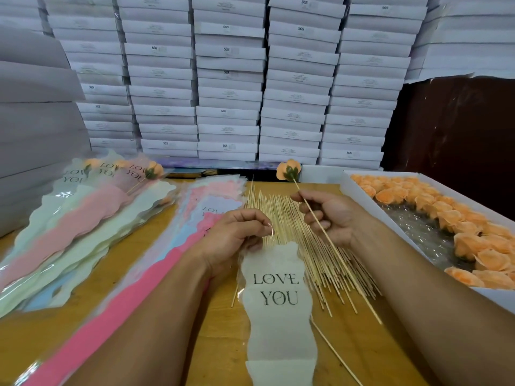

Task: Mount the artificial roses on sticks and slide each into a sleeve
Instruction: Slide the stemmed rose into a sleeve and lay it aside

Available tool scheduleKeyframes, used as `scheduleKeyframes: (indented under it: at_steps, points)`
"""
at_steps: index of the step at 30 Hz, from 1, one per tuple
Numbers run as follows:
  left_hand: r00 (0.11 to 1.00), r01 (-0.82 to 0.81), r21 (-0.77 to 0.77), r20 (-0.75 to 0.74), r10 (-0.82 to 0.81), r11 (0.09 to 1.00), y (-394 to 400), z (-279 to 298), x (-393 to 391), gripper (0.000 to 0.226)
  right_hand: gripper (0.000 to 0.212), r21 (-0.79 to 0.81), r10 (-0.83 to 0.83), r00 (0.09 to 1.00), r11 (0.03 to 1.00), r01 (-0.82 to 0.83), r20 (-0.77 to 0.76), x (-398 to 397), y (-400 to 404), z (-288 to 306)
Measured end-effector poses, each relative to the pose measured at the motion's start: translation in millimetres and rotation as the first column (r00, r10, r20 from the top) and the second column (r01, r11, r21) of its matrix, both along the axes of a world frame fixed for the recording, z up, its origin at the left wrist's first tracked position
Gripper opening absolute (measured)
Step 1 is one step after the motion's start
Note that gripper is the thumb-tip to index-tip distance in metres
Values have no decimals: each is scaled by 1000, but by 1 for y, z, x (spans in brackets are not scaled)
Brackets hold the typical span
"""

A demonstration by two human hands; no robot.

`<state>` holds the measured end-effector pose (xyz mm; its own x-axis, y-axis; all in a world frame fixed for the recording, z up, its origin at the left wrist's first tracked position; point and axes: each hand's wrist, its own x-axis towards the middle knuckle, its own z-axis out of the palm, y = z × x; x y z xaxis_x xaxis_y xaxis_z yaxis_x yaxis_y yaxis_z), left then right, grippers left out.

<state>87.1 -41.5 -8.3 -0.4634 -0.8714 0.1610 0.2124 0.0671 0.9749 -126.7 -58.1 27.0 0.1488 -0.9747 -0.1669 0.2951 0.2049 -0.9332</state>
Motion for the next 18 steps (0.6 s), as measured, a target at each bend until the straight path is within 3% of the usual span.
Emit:
scheduleKeyframes:
  at_steps: [11, 18]
  points:
    - [971, 238, 67, -28, -237, 969, 7, 3, 2, 11, 20, 31, -130, 983, 990, 135, -130, 7, -62, 15]
    - [958, 282, 20, 46, -283, 959, 13, 9, 3, 15, 22, 10, -183, 962, 982, 189, -204, 9, -90, 23]
